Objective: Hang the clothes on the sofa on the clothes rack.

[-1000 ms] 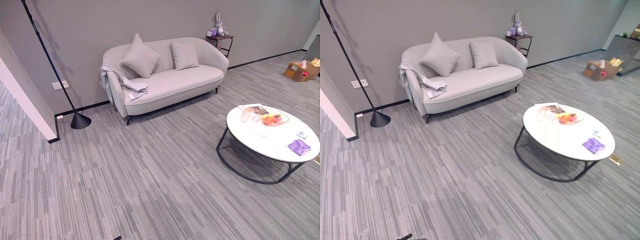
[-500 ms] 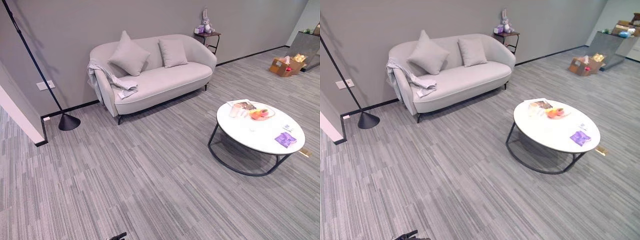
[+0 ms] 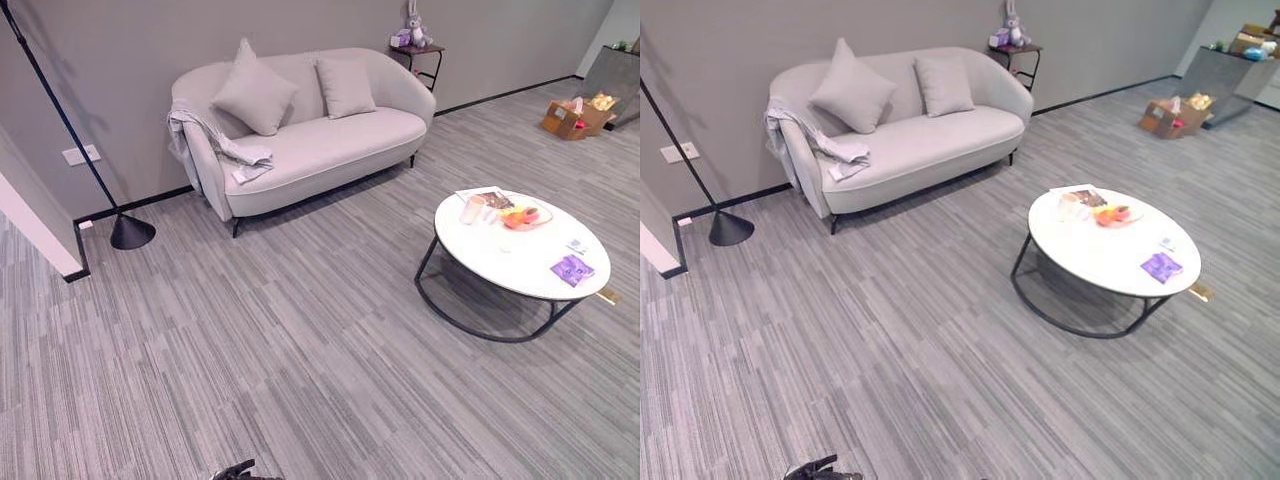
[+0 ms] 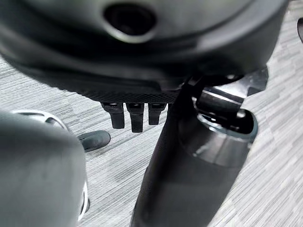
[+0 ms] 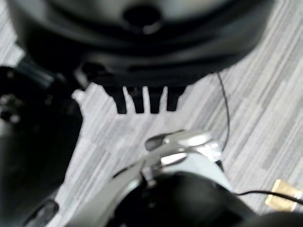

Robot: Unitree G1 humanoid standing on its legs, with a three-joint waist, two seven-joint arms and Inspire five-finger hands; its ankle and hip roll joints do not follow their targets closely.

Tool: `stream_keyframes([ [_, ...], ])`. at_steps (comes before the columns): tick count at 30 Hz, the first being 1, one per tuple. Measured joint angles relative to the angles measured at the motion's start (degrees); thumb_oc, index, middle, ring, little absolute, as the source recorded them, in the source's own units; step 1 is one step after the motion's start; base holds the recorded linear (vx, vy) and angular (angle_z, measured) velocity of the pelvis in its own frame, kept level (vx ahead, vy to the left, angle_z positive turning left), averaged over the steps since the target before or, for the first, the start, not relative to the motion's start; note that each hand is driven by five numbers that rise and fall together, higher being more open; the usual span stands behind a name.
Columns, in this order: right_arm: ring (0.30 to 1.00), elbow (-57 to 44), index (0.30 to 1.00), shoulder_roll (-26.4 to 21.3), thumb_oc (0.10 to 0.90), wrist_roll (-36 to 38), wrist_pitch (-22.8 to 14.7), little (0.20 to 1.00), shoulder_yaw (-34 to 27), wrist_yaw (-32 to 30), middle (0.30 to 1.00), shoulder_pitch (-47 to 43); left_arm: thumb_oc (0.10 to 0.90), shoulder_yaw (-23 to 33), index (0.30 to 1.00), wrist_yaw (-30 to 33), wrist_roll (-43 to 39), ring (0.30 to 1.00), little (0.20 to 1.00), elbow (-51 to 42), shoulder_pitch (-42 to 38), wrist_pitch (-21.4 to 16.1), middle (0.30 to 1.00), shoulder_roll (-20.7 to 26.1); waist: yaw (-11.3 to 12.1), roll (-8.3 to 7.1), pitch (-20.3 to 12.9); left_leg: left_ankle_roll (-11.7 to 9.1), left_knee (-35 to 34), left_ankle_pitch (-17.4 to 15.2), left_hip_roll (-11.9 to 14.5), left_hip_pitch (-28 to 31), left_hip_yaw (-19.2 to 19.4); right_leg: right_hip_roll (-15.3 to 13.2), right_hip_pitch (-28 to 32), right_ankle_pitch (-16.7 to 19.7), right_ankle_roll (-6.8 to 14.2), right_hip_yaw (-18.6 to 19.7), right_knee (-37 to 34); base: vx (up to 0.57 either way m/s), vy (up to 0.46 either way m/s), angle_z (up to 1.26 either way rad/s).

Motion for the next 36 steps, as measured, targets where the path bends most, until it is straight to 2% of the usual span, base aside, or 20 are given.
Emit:
stream_keyframes([
  [5,0.9,0.0,0.9,-0.62,0.8,-0.09,-0.03,0.9,-0.02,-0.01,0.9,-2.32,0.8,-1.59,0.9,0.08,1.71,0.9,0.9,-0.01,-0.89,-0.23,0.9,-0.09,-1.34,1.34,2.3,0.98,-0.11,-0.66,0.3,-0.27,0.71,-0.14,-2.92,-0.18,0.38,-0.19,4.76,0.02,0.107,-0.11],
  [7,0.9,-0.6,0.9,-1.49,0.8,-0.46,-0.02,0.9,0.34,-0.02,0.9,-4.35,0.8,-1.61,0.9,0.09,1.69,0.9,0.9,0.2,-2.05,-0.23,0.9,-0.43,-1.29,3.11,3.81,1.86,-0.12,-1.53,1.04,-0.29,1.07,-0.5,-7.9,-1.39,2.15,-2.03,15.04,0.05,0.158,-0.18],
  [9,0.9,-1.41,0.9,-2.07,0.8,-0.53,0.07,0.9,1.68,-0.06,0.9,-5.45,0.8,-1.6,0.9,0.17,1.68,0.9,0.9,0.46,-2.6,-0.22,0.9,-0.38,-1.32,3.64,4.97,2.44,-0.1,-1.88,0.95,0.55,1.26,-3.25,-15.89,-2.66,3.98,-4.04,32.17,0.09,0.069,-0.07],
  [10,0.9,-3.51,0.9,-2.19,0.8,-0.5,-0.16,0.9,1.51,0.0,0.9,-4.96,0.8,-1.57,0.9,0.41,1.67,0.9,0.9,0.73,-2.44,-0.22,0.9,-0.22,-1.69,2.91,5.46,2.56,-0.12,-2.23,-0.11,1.07,1.59,-6.81,-20.44,-3.74,6.09,-5.54,41.94,0.23,-0.029,0.05],
  [11,0.9,-4.26,0.9,-2.33,0.8,-0.42,-0.72,0.9,0.99,0.0,0.9,-4.67,0.8,-1.25,0.9,0.79,1.36,0.9,0.9,1.21,-2.33,-0.07,0.9,-0.22,-1.54,2.22,5.42,3.96,0.26,-3.56,-1.76,2.76,0.73,-10.47,-23.42,-4.07,7.65,-6.29,44.08,0.3,-0.081,0.17],
  [12,0.9,-4.48,0.9,-2.5,0.8,-0.05,-0.93,0.9,0.38,0.03,0.9,-4.72,0.8,-1.51,0.9,1.17,1.4,0.9,0.9,1.17,-2.31,-0.1,0.9,-0.22,-1.61,2.14,5.45,3.77,0.01,-3.75,-2.2,3.46,0.27,-11.81,-23.94,-4.15,7.31,-7.58,43.06,0.27,-0.172,0.21],
  [15,0.9,-4.1,0.9,-2.29,0.8,1.96,-0.95,0.9,-0.12,-0.01,0.9,-4.73,0.8,-1.47,0.9,1.21,1.42,0.9,0.9,1.22,-2.04,-0.17,0.9,-0.22,-1.36,2.8,4.61,2.62,-0.07,-4.61,-2.09,4.18,-0.61,-10.5,-23.77,-2.74,6.12,-7.5,23.29,0.26,-0.187,0.22],
  [18,0.9,-4.03,0.9,-0.93,0.8,4.87,-0.48,0.9,-1.4,0.04,0.9,-3.83,0.8,-1.29,0.9,1.27,1.4,0.9,0.9,3.07,-2.43,-0.1,0.9,-0.36,-1.82,2.67,4.14,0.81,0.24,-5.71,-2.29,4.93,-2.85,-8.36,-21.25,4.48,7.03,-7.45,-2.06,0.34,-0.196,0.35],
  [20,0.9,-4.29,0.9,-0.97,0.8,5.66,-0.12,0.9,-1.92,0.03,0.9,-2.98,0.8,-1.27,0.9,1.31,1.42,0.9,0.9,3.8,-2.33,-0.07,0.9,-0.53,-2.66,2.89,4.32,0.32,0.25,-6.8,-2.13,7.73,-3.93,-8.76,-22.12,8.46,7.11,-6.75,-1.99,0.52,-0.298,0.3],
  [23,0.9,-3.49,0.9,-1.16,0.8,5.72,0.32,0.9,-2.41,0.67,0.9,-1.17,0.8,-0.78,0.9,1.2,2.3,0.9,0.9,5.34,-0.86,-0.13,0.9,-1.08,-3.06,3.56,0.71,-3.52,0.09,-11.87,-0.6,13.01,-5.44,-8.56,-22.35,10.11,5.71,-6.14,0.16,0.61,-0.454,0.33],
  [25,0.9,-0.96,0.9,-3.33,0.8,6.05,0.46,0.9,-4.15,1.36,0.9,-0.82,0.8,-0.92,0.9,0.84,3.73,0.9,0.9,6.83,0.16,-0.21,0.9,-3.29,-4.03,7.66,-1.05,-6.78,2.47,-12.68,5.78,14.89,-6.84,-4.22,-20.49,14.05,3.31,-5.38,4.33,0.53,-0.544,0.88],
  [26,0.9,1.07,0.9,-3.53,0.8,6.33,0.84,0.9,-5.35,1.38,0.9,-1.49,0.8,-0.59,0.9,0.88,3.42,0.9,0.9,7.19,-0.23,-0.19,0.9,-3.84,-4.46,7.57,-1.15,-9.96,6.79,-10.72,7.57,13.94,-6.88,-3.08,-17.93,13.57,1.43,-4.49,3.68,0.65,-0.766,0.79],
  [27,0.9,2.32,0.9,-3.51,0.8,6.51,1.37,0.9,-5.99,1.42,0.9,-2.82,0.8,1.21,0.9,1.06,0.93,0.9,0.9,6.93,-0.34,-0.48,0.9,-3.39,-2.87,5.78,-1.6,-12.8,20.2,-6.42,10.42,8.51,-7.55,-1.16,-14.42,11.51,-0.16,-4.05,1.71,0.61,-0.78,0.23],
  [28,0.9,1.66,0.9,-3.5,0.8,6.39,1.13,0.9,-5.03,1.23,0.9,-3.23,0.8,1.48,0.9,1.33,0.11,0.9,0.9,6.0,-0.51,-0.49,0.9,-3.08,-1.88,5.14,-1.46,-12.44,28.88,-3.81,11.98,5.25,-8.43,0.3,-13.15,10.37,-1.83,-3.72,1.02,0.63,-0.837,-0.28],
  [30,0.9,-1.82,0.9,-3.2,0.8,5.97,0.37,0.9,-1.21,1.15,0.9,-3.4,0.8,1.74,0.9,1.61,-0.77,0.9,0.9,4.57,-0.41,-0.37,0.9,-1.4,-1.04,4.31,-1.04,-13.14,49.77,7.95,16.9,-4.65,-13.73,4.08,-9.41,7.78,-6.63,-3.27,0.42,0.45,-0.604,-0.38],
  [31,0.9,-3.04,0.9,-2.95,0.8,5.52,-0.16,0.9,0.57,1.05,0.9,-3.46,0.8,1.13,0.9,2.67,-0.73,0.9,0.9,3.15,-0.82,-0.62,0.9,-0.82,-0.89,3.57,-0.67,-13.51,59.5,11.89,18.66,-9.58,-15.7,5.45,-7.08,5.82,-9.26,-3.45,0.16,0.35,-0.447,-0.19],
  [32,0.9,-3.91,0.9,-2.43,0.8,4.54,-0.52,0.9,2.01,0.92,0.9,-3.65,0.8,-0.22,0.9,3.72,-0.72,0.9,0.9,0.67,-0.65,-1.18,0.9,0.73,-0.19,2.02,-0.43,-12.37,67.56,12.82,19.75,-13.41,-14.47,6.29,-4.32,4.37,-10.54,-2.91,-0.36,0.29,-0.339,-0.16],
  [33,0.9,-3.86,0.9,-1.82,0.8,3.22,-0.79,0.9,3.14,0.6,0.9,-4.17,0.8,-1.18,0.9,3.88,-0.78,0.9,0.9,-0.83,-0.25,-1.54,0.9,1.83,0.76,0.73,-0.74,-10.34,70.69,10.68,19.76,-16.35,-12.75,6.28,-3.09,3.14,-11.17,-2.02,-0.31,0.24,-0.243,-0.11],
  [34,0.9,-3.84,0.9,-1.04,0.8,1.79,-1.17,0.9,4.04,-0.13,0.9,-4.4,0.8,-2.47,0.9,4.09,-0.74,0.9,0.9,-3.34,-0.41,-1.89,0.9,2.83,1.33,-1.63,-1.06,-5.42,72.21,6.0,18.62,-21.56,-10.71,5.75,-2.26,2.53,-11.18,-1.61,0.19,0.23,-0.163,-0.1],
  [36,0.9,-3.59,0.9,-0.34,0.8,-0.69,-0.98,0.9,4.72,-0.79,0.9,-6.12,0.8,-4.04,0.9,3.85,-1.76,0.9,0.9,-8.57,-0.31,-3.12,0.9,4.66,2.58,-4.31,0.12,-3.73,62.29,0.85,13.13,-29.42,-7.84,4.48,-0.19,1.83,-10.43,-1.06,-0.08,0.25,-0.128,-0.15],
])
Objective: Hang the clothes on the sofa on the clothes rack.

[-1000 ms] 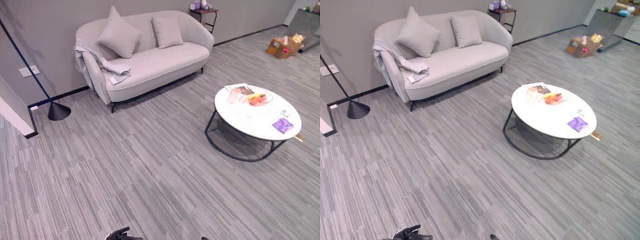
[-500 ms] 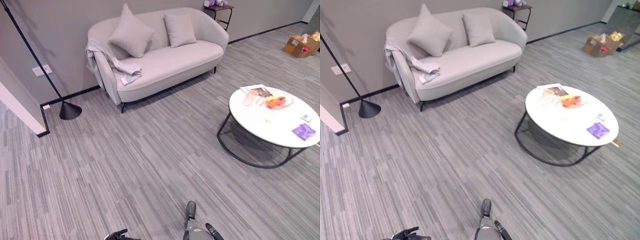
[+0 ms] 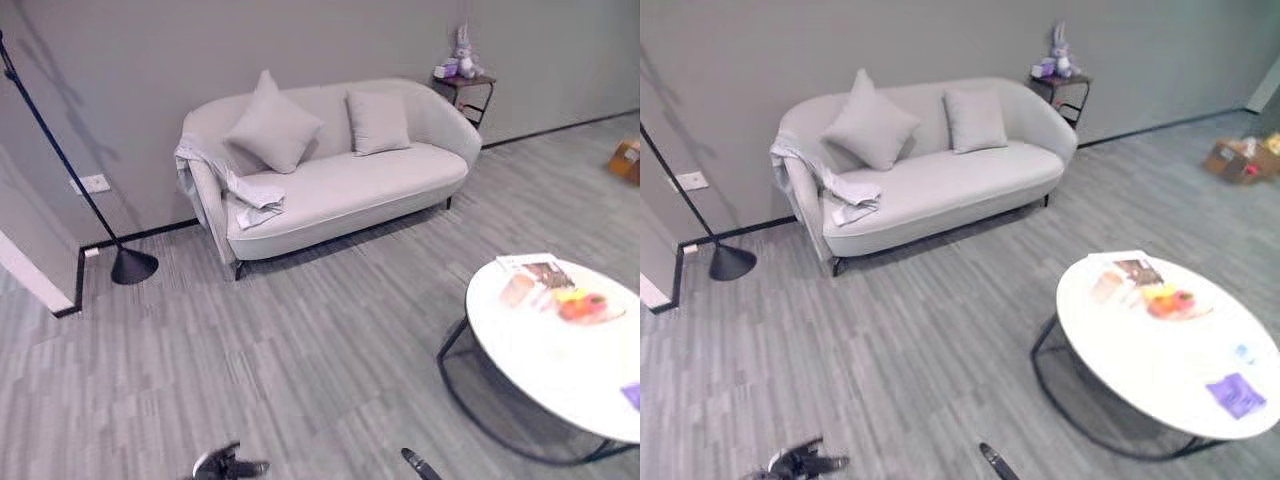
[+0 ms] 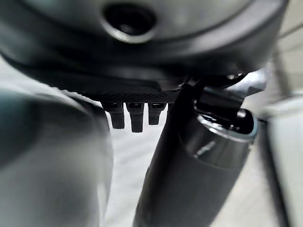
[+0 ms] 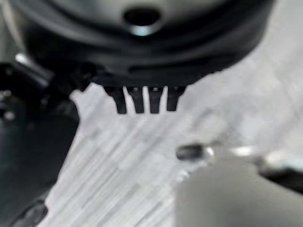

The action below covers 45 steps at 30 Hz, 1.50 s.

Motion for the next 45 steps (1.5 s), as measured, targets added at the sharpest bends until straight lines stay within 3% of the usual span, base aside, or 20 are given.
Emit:
stream_keyframes([
  [4,0.9,-0.59,0.9,-0.98,0.8,-2.05,-0.17,0.9,5.68,-0.39,0.9,-1.68,0.8,4.83,0.9,-0.51,-2.48,0.9,0.9,2.84,-0.71,-0.59,0.9,-4.18,1.04,1.79,1.6,-2.58,-48.32,2.12,-11.76,1.4,2.78,0.0,8.25,-5.25,7.38,-0.55,-1.1,0.34,-0.129,-0.43],
  [7,0.9,-1.64,0.9,-0.3,0.8,-5.71,-0.17,0.9,10.27,-0.66,0.9,0.34,0.8,7.53,0.9,-0.17,-3.25,0.9,0.9,6.72,-1.04,-0.1,0.9,-5.14,0.81,2.42,1.56,2.6,-51.2,0.92,-16.4,4.97,6.48,0.69,15.09,-9.25,9.85,-0.37,-1.09,0.37,-0.151,-0.46],
  [9,0.9,-6.92,0.9,-2.1,0.8,-8.76,-0.05,0.9,12.37,-0.83,0.9,3.09,0.8,9.16,0.9,0.17,-2.86,0.9,0.9,8.05,0.52,0.37,0.9,-5.13,0.83,4.3,0.54,8.1,-51.29,-4.23,-15.55,10.06,13.44,4.73,18.32,-9.74,10.5,0.08,-0.22,0.4,-0.129,-0.43],
  [10,0.9,-9.35,0.9,-2.68,0.8,-9.7,0.05,0.9,12.8,-1.36,0.9,4.07,0.8,10.4,0.9,0.02,-2.97,0.9,0.9,8.36,0.91,0.68,0.9,-4.24,0.57,3.83,0.19,13.67,-52.74,-0.36,-15.37,11.33,13.46,5.72,19.07,-10.33,10.22,-0.12,1.13,0.28,-0.065,0.0],
  [11,0.9,-13.41,0.9,-2.62,0.8,-11.95,-0.01,0.9,13.31,-1.6,0.9,5.86,0.8,11.4,0.9,0.16,-2.49,0.9,0.9,8.53,1.08,1.15,0.9,-2.17,-0.05,0.56,0.45,14.14,-52.63,0.65,-15.35,13.57,14.72,4.55,18.3,-11.14,9.9,-1.44,5.95,0.48,-0.1,0.27],
  [13,0.9,-13.29,0.9,-3.18,0.8,-14.33,-0.48,0.9,13.02,-1.61,0.9,5.23,0.8,12.63,0.9,0.1,-1.43,0.9,0.9,10.08,1.35,1.2,0.9,-1.61,0.47,-0.35,0.36,14.1,-54.66,3.84,-16.04,16.81,10.83,3.06,16.77,-14.95,10.87,-1.34,11.61,0.48,-0.072,0.08],
  [15,0.9,-12.48,0.9,-3.06,0.8,-16.21,-0.33,0.9,14.39,-0.91,0.9,4.51,0.8,14.0,0.9,0.44,-0.41,0.9,0.9,11.94,2.03,1.69,0.9,-0.91,1.3,-0.76,-0.18,11.93,-55.31,1.6,-17.01,20.02,10.59,0.24,12.46,-12.08,11.85,-1.84,20.05,0.47,-0.021,0.04],
  [17,0.9,-11.57,0.9,-2.53,0.8,-16.84,-0.27,0.9,13.99,0.3,0.9,4.7,0.8,13.8,0.9,1.17,0.17,0.9,0.9,11.32,2.61,1.65,0.9,-0.78,3.26,-1.57,-0.57,11.42,-57.65,0.58,-17.86,23.13,10.44,-2.01,8.5,-12.75,17.23,-2.7,29.86,0.46,-0.026,0.06],
  [19,0.9,-12.19,0.9,-2.09,0.8,-16.63,-0.66,0.9,10.61,1.53,0.9,4.54,0.8,13.47,0.9,1.23,0.65,0.9,0.9,10.95,2.73,2.92,0.9,-1.14,3.1,-0.54,0.12,10.89,-59.85,-0.02,-18.51,26.14,8.89,-7.39,-2.25,-3.51,24.16,-5.08,53.23,0.3,-0.006,0.18],
  [20,0.9,-12.04,0.9,-2.0,0.8,-16.49,-0.77,0.9,9.95,1.64,0.9,4.51,0.8,12.26,0.9,1.31,0.66,0.9,0.9,10.88,2.74,2.92,0.9,-1.35,2.87,0.13,0.56,11.08,-60.86,0.08,-18.99,27.66,8.17,-9.82,-5.72,-3.75,24.15,-5.41,59.45,0.32,-0.082,0.6],
  [22,0.9,-15.24,0.9,-3.24,0.8,-15.29,-0.78,0.9,7.62,1.63,0.9,5.68,0.8,5.58,0.9,2.14,0.65,0.9,0.9,5.57,2.36,2.86,0.9,-1.82,0.85,1.99,1.65,10.69,-62.36,-0.67,-18.45,30.87,3.61,-16.21,-16.96,-11.09,18.04,-4.92,63.59,0.22,-0.131,0.98],
  [27,0.9,-19.02,0.9,-4.64,0.8,-12.66,-2.22,0.9,6.49,-0.46,0.9,6.87,0.8,2.89,0.9,2.52,0.63,0.9,0.9,3.3,-0.16,1.1,0.9,-3.34,-0.92,4.52,1.78,6.39,-62.25,-2.32,-12.64,32.82,-1.96,-14.65,-20.1,-9.18,15.92,-1.33,24.73,0.2,-0.271,0.6],
  [30,0.9,-19.28,0.9,-4.15,0.8,-11.48,-2.36,0.9,6.69,-0.43,0.9,7.1,0.8,2.67,0.9,2.52,1.23,0.9,0.9,7.33,-2.68,0.46,0.9,-4.46,-1.17,3.89,1.43,2.89,-62.03,-3.43,-10.41,33.07,-5.14,-10.94,-17.61,0.47,16.85,11.47,-1.97,0.27,-0.328,0.52],
  [32,0.9,-19.25,0.9,-3.82,0.8,-11.35,-2.14,0.9,7.31,-0.35,0.9,7.73,0.8,3.05,0.9,2.54,1.59,0.9,0.9,10.58,-3.12,0.51,0.9,-5.58,-2.64,3.1,1.6,-0.73,-61.63,-4.78,-8.15,33.79,-8.17,-10.23,-15.48,9.08,17.68,12.52,-1.4,0.34,-0.384,1.0],
  [34,0.9,-19.11,0.9,-5.31,0.8,-11.43,-1.06,0.9,7.4,-0.42,0.9,8.55,0.8,5.12,0.9,2.29,1.79,0.9,0.9,11.07,-2.02,0.51,0.9,-7.47,-2.59,5.25,2.16,-1.77,-58.62,-4.57,-4.02,35.58,-6.81,-6.42,-10.28,10.45,15.96,10.38,-1.4,0.32,-0.423,1.19],
  [37,0.9,-22.42,0.9,-7.21,0.8,-12.2,-0.92,0.9,6.79,-0.44,0.9,7.93,0.8,8.11,0.9,2.57,1.28,0.9,0.9,9.84,0.62,-0.09,0.9,-7.58,-0.63,5.11,2.06,-4.78,-50.25,-2.04,-0.43,33.97,-5.37,-3.46,-5.8,8.3,11.28,8.03,-1.59,0.19,-0.431,0.58],
  [39,0.9,-27.31,0.9,-6.92,0.8,-12.63,-1.64,0.9,2.37,-0.47,0.9,9.03,0.8,8.82,0.9,2.99,0.87,0.9,0.9,9.48,-1.02,-0.93,0.9,-6.35,-1.69,3.12,2.24,-6.55,-29.41,-2.44,0.25,21.34,-8.21,-4.16,-5.85,6.88,8.11,4.07,-1.63,0.16,-0.374,0.82],
  [41,0.9,-29.23,0.9,-8.19,0.8,-12.91,-2.08,0.9,2.1,-0.74,0.9,8.31,0.8,11.06,0.9,3.49,-0.81,0.9,0.9,9.31,-0.41,-1.14,0.9,-5.92,-0.78,3.22,2.48,-6.18,-20.69,3.41,1.12,15.0,-8.77,-2.11,-4.8,5.77,5.82,3.16,-0.79,0.1,-0.192,0.54],
  [42,0.9,-29.16,0.9,-8.2,0.8,-13.22,-2.44,0.9,2.66,-1.1,0.9,7.96,0.8,11.56,0.9,3.86,-1.87,0.9,0.9,7.36,-1.18,-1.39,0.9,-3.96,-0.8,1.18,3.04,-6.26,-11.9,4.16,1.99,11.1,-6.9,-2.79,-3.47,5.32,5.07,1.61,-1.52,0.16,-0.102,0.56],
  [45,0.9,-27.98,0.9,-9.45,0.8,-16.02,-2.2,0.9,6.62,-2.59,0.9,4.92,0.8,12.52,0.9,3.79,-1.62,0.9,0.9,7.07,0.08,-0.86,0.9,-3.06,-0.88,0.29,2.82,-4.86,-23.11,1.29,1.6,13.38,2.47,-2.69,-2.15,4.17,3.87,-0.7,-1.64,0.34,-0.048,0.13],
])
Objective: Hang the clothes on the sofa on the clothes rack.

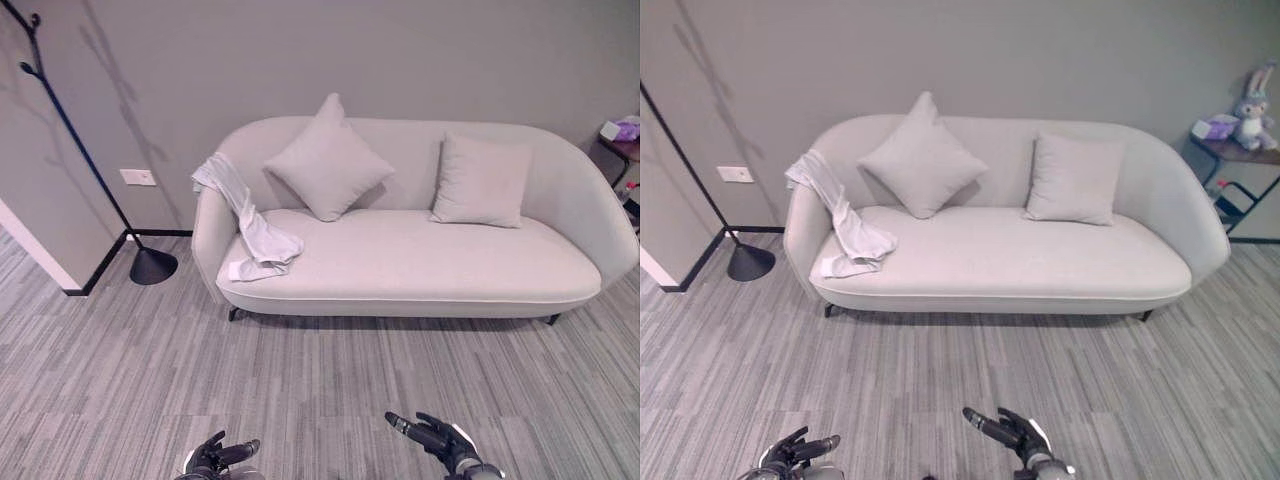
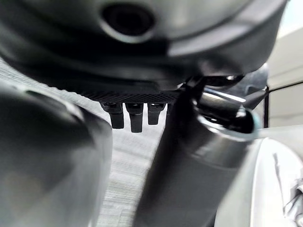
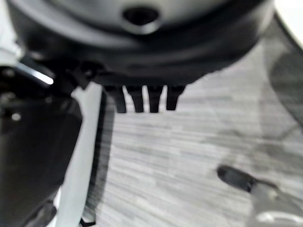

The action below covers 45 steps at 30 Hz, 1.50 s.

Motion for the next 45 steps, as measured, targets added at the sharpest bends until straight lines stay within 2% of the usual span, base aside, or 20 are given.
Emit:
stream_keyframes([
  [1,0.9,0.07,0.9,-0.09,0.8,-0.23,0.06,0.9,0.12,-0.04,0.9,0.02,0.8,-0.05,0.9,-0.03,0.06,0.9,0.9,0.03,0.05,0.08,0.9,0.12,-0.09,-0.22,0.13,-0.07,-1.53,0.07,0.18,0.42,0.73,0.14,0.04,-0.36,0.14,-0.08,0.0,0.26,0.077,0.74],
  [2,0.9,0.05,0.9,-0.93,0.8,-2.61,1.05,0.9,0.13,-0.92,0.9,2.04,0.8,0.36,0.9,-0.02,0.21,0.9,0.9,0.54,0.62,0.19,0.9,-0.15,-1.37,0.3,0.04,-2.52,-27.49,2.14,-0.01,4.6,1.87,1.39,0.4,-2.35,1.65,-3.29,0.03,0.18,0.063,0.78],
  [4,0.9,-0.08,0.9,-1.18,0.8,-3.63,1.5,0.9,-0.29,-1.85,0.9,2.59,0.8,1.27,0.9,0.11,-0.6,0.9,0.9,1.65,0.56,1.05,0.9,-0.61,-0.78,1.4,-0.3,-4.8,-38.69,5.43,1.58,5.71,0.29,2.28,0.36,-2.34,2.12,-4.34,0.51,0.28,0.102,0.49],
  [7,0.9,-4.24,0.9,-1.42,0.8,-5.12,1.63,0.9,-1.21,-3.61,0.9,3.76,0.8,0.67,0.9,0.42,-0.36,0.9,0.9,2.09,0.57,1.59,0.9,-0.85,-1.44,2.37,-0.73,-6.26,-39.62,9.21,5.05,5.67,-0.27,2.7,0.49,-3.36,2.95,-4.46,0.52,0.39,0.167,0.03],
  [12,0.9,-9.25,0.9,-2.95,0.8,-10.33,1.68,0.9,-3.47,-6.56,0.9,5.2,0.8,1.11,0.9,2.27,0.66,0.9,0.9,1.74,2.43,1.63,0.9,-1.8,-2.76,4.78,-2.23,-6.57,-39.45,9.3,7.33,7.34,6.63,2.52,2.94,-5.76,4.22,-4.25,0.51,0.45,0.289,0.04],
  [14,0.9,-9.36,0.9,-3.42,0.8,-11.32,2.3,0.9,-6.35,-7.02,0.9,5.78,0.8,-1.43,0.9,2.4,1.57,0.9,0.9,1.56,1.9,2.58,0.9,-2.15,-2.87,5.83,-2.9,-5.94,-35.96,8.93,4.56,7.38,5.17,1.71,4.47,-6.92,5.04,-4.66,0.7,0.37,0.298,0.11],
  [18,0.9,-11.65,0.9,-4.15,0.8,-11.51,3.02,0.9,-9.75,-7.97,0.9,7.35,0.8,-6.32,0.9,2.19,6.16,0.9,0.9,0.3,0.9,3.64,0.9,-2.17,-3.31,5.8,-3.96,1.83,-31.85,3.04,-3.82,9.33,9.67,-5.14,4.26,-11.44,8.23,-5.09,8.68,0.34,0.381,-0.04],
  [19,0.9,-13.07,0.9,-4.68,0.8,-11.53,3.23,0.9,-10.2,-8.2,0.9,7.75,0.8,-8.09,0.9,2.4,7.34,0.9,0.9,-1.58,0.92,4.25,0.9,-2.52,-3.21,6.51,-3.96,5.04,-34.46,2.46,-5.35,10.62,11.26,-7.55,1.11,-13.1,8.65,-5.56,16.77,0.21,0.305,0.04],
  [23,0.9,-18.3,0.9,-2.95,0.8,-11.7,3.04,0.9,-9.33,-9.4,0.9,7.9,0.8,-13.33,0.9,2.22,11.28,0.9,0.9,-7.22,-1.36,3.03,0.9,-0.31,-4.88,4.73,-4.19,9.05,-38.82,-0.05,-15.14,16.26,11.01,-21.77,-11.48,-14.17,7.88,-6.09,45.37,0.28,0.323,0.09],
  [25,0.9,-22.93,0.9,-1.8,0.8,-13.11,3.22,0.9,-9.55,-9.17,0.9,7.31,0.8,-17.09,0.9,2.29,14.44,0.9,0.9,-7.21,-2.8,2.37,0.9,0.57,-5.63,6.82,-2.43,10.33,-39.0,-2.56,-15.41,17.16,10.56,-20.38,-17.51,-16.0,10.06,-3.12,49.53,0.16,0.01,-0.12],
  [28,0.9,-27.79,0.9,-2.97,0.8,-16.48,1.74,0.9,-7.02,-9.09,0.9,5.92,0.8,-11.9,0.9,1.99,16.38,0.9,0.9,-6.56,-3.32,2.12,0.9,0.39,-5.83,10.99,0.49,7.69,-38.97,-5.15,-13.18,19.11,11.25,-9.22,-22.55,-15.02,9.57,-3.68,31.11,0.27,-0.105,-0.05],
  [33,0.9,-26.54,0.9,-4.96,0.8,-21.28,1.97,0.9,-8.76,-10.95,0.9,7.44,0.8,-9.5,0.9,2.36,16.84,0.9,0.9,-2.5,-2.73,2.61,0.9,0.02,-6.27,5.73,2.4,4.75,-38.97,-7.29,-14.45,23.85,7.2,-3.83,-21.59,-0.37,8.25,1.76,12.95,0.3,-0.206,0.53],
  [35,0.9,-23.62,0.9,-6.65,0.8,-22.97,2.31,0.9,-8.95,-11.89,0.9,7.0,0.8,-9.38,0.9,2.36,16.86,0.9,0.9,-2.42,-0.57,2.45,0.9,-2.32,-5.53,6.48,2.58,2.23,-34.96,-9.12,-11.65,25.1,5.19,-1.77,-17.46,1.24,6.28,1.68,11.94,0.2,-0.307,0.68],
  [36,0.9,-22.21,0.9,-7.66,0.8,-26.01,2.37,0.9,-9.08,-13.07,0.9,6.91,0.8,-8.78,0.9,1.91,15.81,0.9,0.9,-3.45,-0.31,2.45,0.9,-3.91,-4.09,4.02,2.78,0.69,-18.49,-8.7,-9.2,18.39,4.88,-2.21,-12.07,0.83,5.26,-0.64,6.92,0.17,-0.297,0.96],
  [38,0.9,-22.84,0.9,-10.33,0.8,-28.44,1.84,0.9,-9.09,-14.37,0.9,6.27,0.8,-12.86,0.9,2.44,16.66,0.9,0.9,-6.6,-1.2,2.01,0.9,-3.28,-2.66,2.35,2.73,-1.81,-1.47,-8.58,-5.19,9.35,4.51,-2.97,-9.27,3.57,1.54,-1.14,3.54,0.1,-0.135,0.71],
  [40,0.9,-21.57,0.9,-12.27,0.8,-30.19,1.96,0.9,-8.94,-15.54,0.9,2.79,0.8,-17.5,0.9,2.76,18.77,0.9,0.9,-8.69,-1.37,1.62,0.9,-2.85,-2.71,4.07,2.55,-2.74,2.85,-8.83,-2.57,5.21,3.34,-0.67,-7.28,3.93,1.24,-1.25,1.02,0.14,0.038,-0.04],
  [42,0.9,-21.83,0.9,-11.84,0.8,-31.4,1.77,0.9,-8.35,-16.26,0.9,-0.39,0.8,-17.5,0.9,2.36,20.45,0.9,0.9,-8.89,-1.35,1.34,0.9,-3.48,-3.05,4.11,2.57,-3.4,-4.26,-8.24,-1.75,6.25,5.36,-0.09,-6.55,2.16,2.77,0.0,0.02,0.17,0.106,-0.38],
  [43,0.9,-21.84,0.9,-11.1,0.8,-31.84,1.55,0.9,-7.58,-16.85,0.9,-2.03,0.8,-17.52,0.9,2.32,20.97,0.9,0.9,-8.65,-1.07,1.32,0.9,-3.97,-3.17,4.16,2.58,-4.15,-13.84,-6.57,-0.82,8.83,8.36,-0.14,-5.69,-1.41,6.4,-2.31,0.59,0.1,0.104,-0.57],
  [44,0.9,-22.12,0.9,-11.11,0.8,-32.24,1.26,0.9,-6.68,-16.93,0.9,-2.07,0.8,-16.77,0.9,2.34,20.98,0.9,0.9,-8.24,-1.33,1.1,0.9,-5.11,-2.86,5.08,2.14,-4.52,-24.28,-4.01,0.88,11.27,8.75,-0.21,-7.6,-4.01,2.95,-5.86,5.57,0.13,0.168,-0.39],
  [45,0.9,-22.89,0.9,-11.29,0.8,-33.19,0.43,0.9,-5.57,-16.92,0.9,-1.41,0.8,-16.54,0.9,2.35,20.99,0.9,0.9,-7.69,-1.66,0.91,0.9,-5.14,-3.57,3.66,2.16,-5.66,-29.4,-1.19,2.14,12.35,8.28,-0.92,-7.0,-2.88,-0.69,-5.66,6.19,0.13,0.164,-0.11],
])
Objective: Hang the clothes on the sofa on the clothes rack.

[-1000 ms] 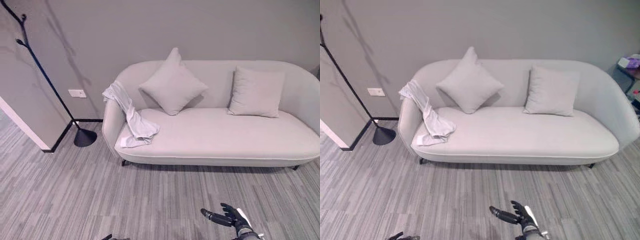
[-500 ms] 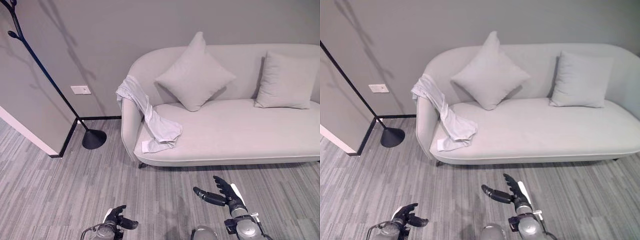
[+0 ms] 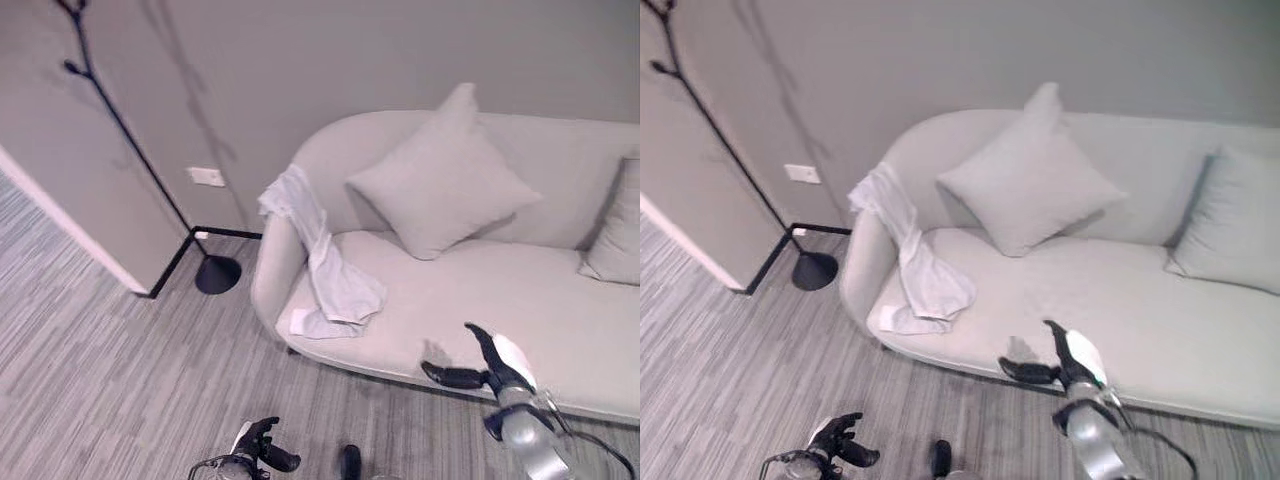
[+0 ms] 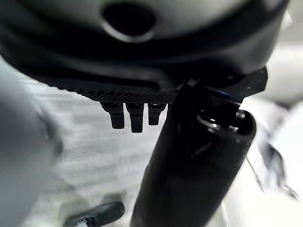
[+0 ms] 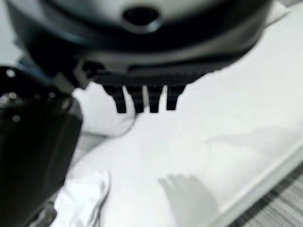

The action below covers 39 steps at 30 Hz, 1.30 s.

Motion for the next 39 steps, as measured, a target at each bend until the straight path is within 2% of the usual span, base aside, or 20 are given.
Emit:
stream_keyframes([
  [1,0.9,0.32,0.9,0.09,0.8,-0.71,-0.1,0.9,0.26,-0.05,0.9,1.2,0.8,-0.22,0.9,0.04,-0.01,0.9,0.9,1.45,-0.1,0.13,0.9,-0.68,-0.88,-0.01,-0.38,0.18,-5.55,2.46,1.38,0.1,-0.65,0.82,1.19,-0.19,2.29,-0.54,-1.51,0.27,0.365,0.11],
  [2,0.9,1.28,0.9,0.59,0.8,-0.84,0.05,0.9,0.71,-0.03,0.9,2.69,0.8,0.06,0.9,0.1,-0.01,0.9,0.9,2.29,-0.38,-0.02,0.9,-1.43,-0.97,0.13,-0.76,-0.11,-10.3,6.61,1.6,-0.19,-2.33,-0.15,-0.26,-3.86,13.56,-0.91,1.61,0.18,0.247,0.05],
  [4,0.9,1.16,0.9,0.33,0.8,-0.6,-0.32,0.9,0.96,-0.08,0.9,5.43,0.8,-0.19,0.9,0.38,0.0,0.9,0.9,2.29,0.12,0.09,0.9,-1.49,-2.15,-0.27,-1.12,-2.3,-10.25,8.26,3.1,-0.36,-4.99,0.52,0.25,-3.92,5.45,0.33,3.07,0.2,0.292,0.06],
  [6,0.9,2.33,0.9,0.34,0.8,-0.1,-0.08,0.9,0.94,-0.17,0.9,5.69,0.8,-0.25,0.9,0.97,-0.01,0.9,0.9,1.95,0.98,-0.14,0.9,-1.39,-2.43,0.94,-1.88,-2.68,-10.25,8.48,4.37,-0.3,-4.45,1.37,0.35,-3.96,4.73,1.09,2.23,0.25,0.369,-0.24],
  [11,0.9,2.83,0.9,-0.4,0.8,0.12,0.6,0.9,0.96,-1.06,0.9,6.74,0.8,0.28,0.9,2.51,-0.2,0.9,0.9,3.97,1.31,-0.77,0.9,-1.39,-2.83,3.86,-2.94,-1.09,-10.24,8.93,-1.53,-1.01,0.73,1.01,2.84,-3.54,7.5,0.56,2.37,0.35,0.469,-0.13],
  [13,0.9,1.48,0.9,-0.39,0.8,0.12,0.62,0.9,0.32,-1.05,0.9,5.57,0.8,0.32,0.9,2.48,-0.18,0.9,0.9,4.25,1.47,-0.74,0.9,-0.34,-2.13,4.82,-4.04,1.89,-10.27,7.05,-4.11,-1.69,0.9,0.8,5.2,-4.32,2.33,-1.18,-2.53,0.32,0.513,-0.17],
  [14,0.9,1.45,0.9,-0.19,0.8,0.11,0.62,0.9,-0.35,-1.08,0.9,5.29,0.8,0.29,0.9,2.45,-0.1,0.9,0.9,4.18,1.42,-0.75,0.9,-0.21,-2.92,5.83,-4.37,2.47,-10.2,6.79,-4.68,-2.61,0.88,0.64,5.71,-4.03,2.51,-2.12,-2.88,0.3,0.629,0.25],
  [15,0.9,2.29,0.9,0.09,0.8,-0.25,1.18,0.9,-1.25,-1.2,0.9,5.41,0.8,-0.63,0.9,2.13,1.41,0.9,0.9,2.44,1.32,-0.93,0.9,0.52,-2.53,5.35,-4.69,7.31,-10.25,3.73,-9.22,-1.91,1.09,-2.87,5.58,-4.74,5.02,-2.54,-1.95,0.13,0.358,0.28],
  [16,0.9,2.44,0.9,-0.07,0.8,-0.6,1.59,0.9,-1.06,-1.19,0.9,4.52,0.8,-0.46,0.9,2.11,2.03,0.9,0.9,1.9,0.92,-1.07,0.9,0.8,-2.29,5.2,-4.79,8.22,-10.25,3.14,-11.75,-1.95,1.64,-4.72,4.83,-5.02,6.2,-2.22,-0.97,0.11,0.299,0.08],
  [18,0.9,2.02,0.9,-0.35,0.8,-0.89,1.61,0.9,-0.21,-1.22,0.9,2.89,0.8,0.87,0.9,2.41,2.04,0.9,0.9,1.64,-0.01,-1.13,0.9,0.89,-2.27,6.99,-4.98,12.09,-10.2,7.34,-11.91,-1.95,1.91,-5.24,3.44,-5.65,7.59,-1.72,1.21,0.11,0.246,-0.09],
  [20,0.9,1.96,0.9,0.26,0.8,-1.56,2.12,0.9,2.16,-1.2,0.9,1.08,0.8,3.58,0.9,2.46,1.88,0.9,0.9,2.2,-1.14,-1.09,0.9,1.08,-0.62,7.52,-4.83,12.29,-9.93,3.55,-12.0,-1.21,2.08,-7.31,-0.84,-7.38,9.38,-2.77,9.47,0.08,0.187,-0.37],
  [23,0.9,-1.01,0.9,0.24,0.8,-2.93,0.89,0.9,6.15,-1.15,0.9,0.33,0.8,0.9,0.9,2.72,2.05,0.9,0.9,2.01,-2.67,-1.2,0.9,3.12,0.53,4.33,-3.05,15.87,-9.5,1.2,-15.37,0.05,2.39,-16.9,-7.4,-7.18,11.35,-8.32,20.93,0.04,0.087,-0.16],
  [24,0.9,-1.82,0.9,0.17,0.8,-2.95,-0.03,0.9,6.78,-1.06,0.9,-0.18,0.8,-1.37,0.9,2.65,2.23,0.9,0.9,1.16,-3.32,-0.89,0.9,3.66,-0.46,3.54,-1.75,15.42,-9.54,-0.13,-16.12,0.29,0.54,-17.73,-10.81,-7.64,11.92,-4.68,23.72,0.05,-0.035,0.27],
  [26,0.9,-2.98,0.9,0.7,0.8,-3.08,-1.04,0.9,6.79,-0.98,0.9,-1.24,0.8,-2.97,0.9,2.21,3.28,0.9,0.9,1.19,-4.24,-0.89,0.9,5.62,-0.89,3.29,0.53,14.28,-9.54,-0.91,-15.87,0.51,-0.39,-13.78,-14.65,-8.51,12.74,7.04,24.11,0.04,-0.082,0.31],
  [28,0.9,-2.87,0.9,0.65,0.8,-3.12,-1.12,0.9,7.27,-0.85,0.9,-1.45,0.8,-4.13,0.9,2.17,4.73,0.9,0.9,0.24,-3.65,-0.79,0.9,6.08,-0.73,3.29,0.96,14.04,-9.54,-1.06,-15.39,1.09,-0.22,-10.31,-16.6,-8.05,11.67,8.53,22.06,0.03,-0.128,0.11],
  [31,0.9,-2.47,0.9,0.48,0.8,-3.26,-1.46,0.9,7.26,-0.86,0.9,-1.65,0.8,-5.61,0.9,1.17,7.78,0.9,0.9,-1.32,-2.85,-0.75,0.9,8.25,-0.64,1.7,1.25,12.94,-9.55,-1.67,-15.54,2.18,-0.74,-7.06,-14.34,-3.7,10.57,2.77,13.33,0.05,-0.14,0.27],
  [32,0.9,-1.49,0.9,0.14,0.8,-3.27,-1.5,0.9,7.16,-0.92,0.9,-1.91,0.8,-6.58,0.9,1.14,8.8,0.9,0.9,-1.81,-2.68,-0.82,0.9,8.6,-0.78,1.6,1.39,12.51,-9.56,-1.66,-15.49,2.56,-1.92,-6.83,-12.6,-0.09,8.06,2.45,10.64,0.13,-0.177,0.39],
  [36,0.9,3.64,0.9,0.26,0.8,-3.45,-1.36,0.9,7.72,-1.0,0.9,-3.31,0.8,0.49,0.9,1.26,8.58,0.9,0.9,-1.39,0.71,-1.23,0.9,5.96,2.32,2.8,1.15,9.28,-7.71,-2.4,-11.54,4.96,-0.16,-1.09,-4.92,2.81,6.26,3.53,-0.55,0.1,-0.218,-0.15],
  [38,0.9,3.63,0.9,-0.1,0.8,-4.1,-1.31,0.9,7.91,-1.01,0.9,-3.37,0.8,1.56,0.9,1.39,6.68,0.9,0.9,-1.11,1.21,-1.24,0.9,5.33,2.27,0.58,1.5,7.82,3.62,-3.4,-10.02,-0.64,-1.28,-1.4,-1.92,3.76,5.46,2.92,-5.36,-0.07,-0.188,0.28],
  [39,0.9,3.43,0.9,-1.35,0.8,-4.3,-1.37,0.9,7.95,-1.08,0.9,-4.06,0.8,2.11,0.9,1.36,5.72,0.9,0.9,-1.32,0.97,-1.34,0.9,4.48,3.19,0.2,1.56,6.83,12.24,-3.46,-8.49,-5.46,-3.06,-1.21,-1.94,5.37,2.07,2.54,-5.32,-0.06,-0.123,0.38],
])
